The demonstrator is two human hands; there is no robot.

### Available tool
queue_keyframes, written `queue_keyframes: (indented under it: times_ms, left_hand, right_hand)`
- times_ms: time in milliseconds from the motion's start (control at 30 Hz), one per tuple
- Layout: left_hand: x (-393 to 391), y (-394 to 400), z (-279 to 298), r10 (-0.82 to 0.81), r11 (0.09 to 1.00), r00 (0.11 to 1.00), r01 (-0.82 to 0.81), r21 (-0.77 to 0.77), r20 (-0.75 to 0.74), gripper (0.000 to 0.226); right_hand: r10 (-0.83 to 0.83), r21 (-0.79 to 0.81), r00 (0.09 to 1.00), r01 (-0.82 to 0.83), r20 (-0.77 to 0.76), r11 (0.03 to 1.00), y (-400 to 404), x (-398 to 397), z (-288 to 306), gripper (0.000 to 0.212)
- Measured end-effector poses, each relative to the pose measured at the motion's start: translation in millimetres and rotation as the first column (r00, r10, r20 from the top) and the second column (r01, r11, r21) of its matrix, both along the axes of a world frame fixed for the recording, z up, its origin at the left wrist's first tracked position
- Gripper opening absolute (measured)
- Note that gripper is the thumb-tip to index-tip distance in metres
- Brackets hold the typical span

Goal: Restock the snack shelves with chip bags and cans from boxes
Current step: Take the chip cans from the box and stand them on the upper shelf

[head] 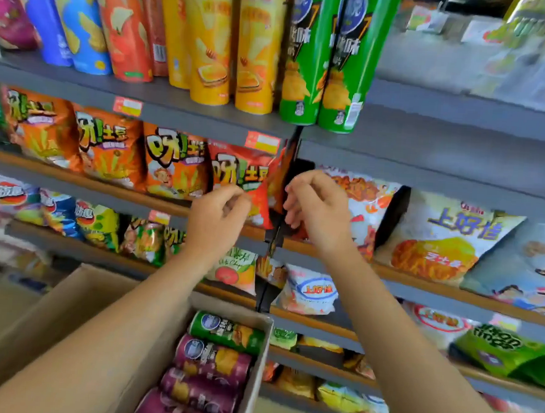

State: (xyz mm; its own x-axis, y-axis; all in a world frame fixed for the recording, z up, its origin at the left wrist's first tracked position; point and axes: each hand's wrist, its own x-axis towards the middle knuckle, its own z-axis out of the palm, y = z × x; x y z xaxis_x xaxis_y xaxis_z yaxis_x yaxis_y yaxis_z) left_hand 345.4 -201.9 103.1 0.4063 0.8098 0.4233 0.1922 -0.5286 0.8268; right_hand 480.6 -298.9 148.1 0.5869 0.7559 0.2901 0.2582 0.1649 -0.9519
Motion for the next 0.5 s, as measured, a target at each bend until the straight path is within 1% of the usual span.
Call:
queue_keyframes:
  times_ms: [67,100,133,167,200,233,267,333,367,400,433,500]
  left_hand:
    - [-44.4,14.0,-69.3,0.022,0.983,0.984,-0.053,-0.174,-0.176,0.018]
    - [-67.7,20.5,-106.3,0.028,0.960,0.965,-0.099,-0.262,-0.262,0.019]
    - [-89.5,23.4,-139.8,0.022,0.933,0.940,-0.142,-0.330,-0.340,0.023]
    - [-111.0,23.8,-172.4,0.013,0.912,0.912,-0.179,-0.370,-0.409,0.033]
    - [-130.8,22.0,-203.1,0.002,0.897,0.885,-0.208,-0.390,-0.466,0.043]
    - [-149.7,19.7,-232.7,0.004,0.884,0.856,-0.245,-0.398,-0.518,0.050]
    - [-167.2,17.1,-259.6,0.013,0.870,0.818,-0.293,-0.396,-0.576,0.056]
    - [-197.3,13.7,-310.2,-0.003,0.832,0.705,-0.392,-0.393,-0.709,0.063]
    - [-208.9,12.6,-332.0,-0.047,0.802,0.669,-0.417,-0.427,-0.742,0.066]
    - [-217.0,10.4,-347.8,-0.102,0.763,0.668,-0.423,-0.489,-0.737,0.071]
    - [-223.1,8.7,-362.4,-0.141,0.727,0.690,-0.415,-0.547,-0.710,0.073]
    - [-226.7,5.8,-376.3,-0.159,0.708,0.705,-0.407,-0.577,-0.691,0.060]
  right_hand:
    - [-0.012,-0.164,0.999,0.007,-0.031,0.986,16.3,-22.7,-69.4,0.022]
    - [-0.027,-0.283,0.999,0.014,-0.042,0.959,24.7,-31.9,-110.5,0.020]
    - [-0.025,-0.419,0.999,0.011,-0.029,0.908,30.3,-41.0,-151.9,0.018]
    - [0.015,-0.557,1.000,-0.019,-0.013,0.830,34.1,-50.3,-194.5,0.018]
    - [0.073,-0.681,0.997,-0.060,-0.010,0.730,34.5,-60.9,-234.9,0.020]
    - [0.132,-0.763,0.991,-0.094,-0.012,0.640,32.3,-72.2,-269.0,0.021]
    - [0.172,-0.819,0.985,-0.117,-0.023,0.561,28.9,-81.6,-300.0,0.020]
    - [0.205,-0.890,0.978,-0.122,-0.033,0.439,23.8,-97.3,-347.3,0.012]
    - [0.233,-0.912,0.972,-0.090,0.006,0.400,23.4,-102.3,-367.2,0.019]
    - [0.259,-0.922,0.963,-0.032,0.075,0.385,23.7,-104.9,-382.3,0.031]
    - [0.261,-0.928,0.954,0.041,0.146,0.371,25.8,-105.5,-393.8,0.042]
    - [0.264,-0.917,0.920,0.190,0.290,0.350,33.8,-101.7,-406.3,0.052]
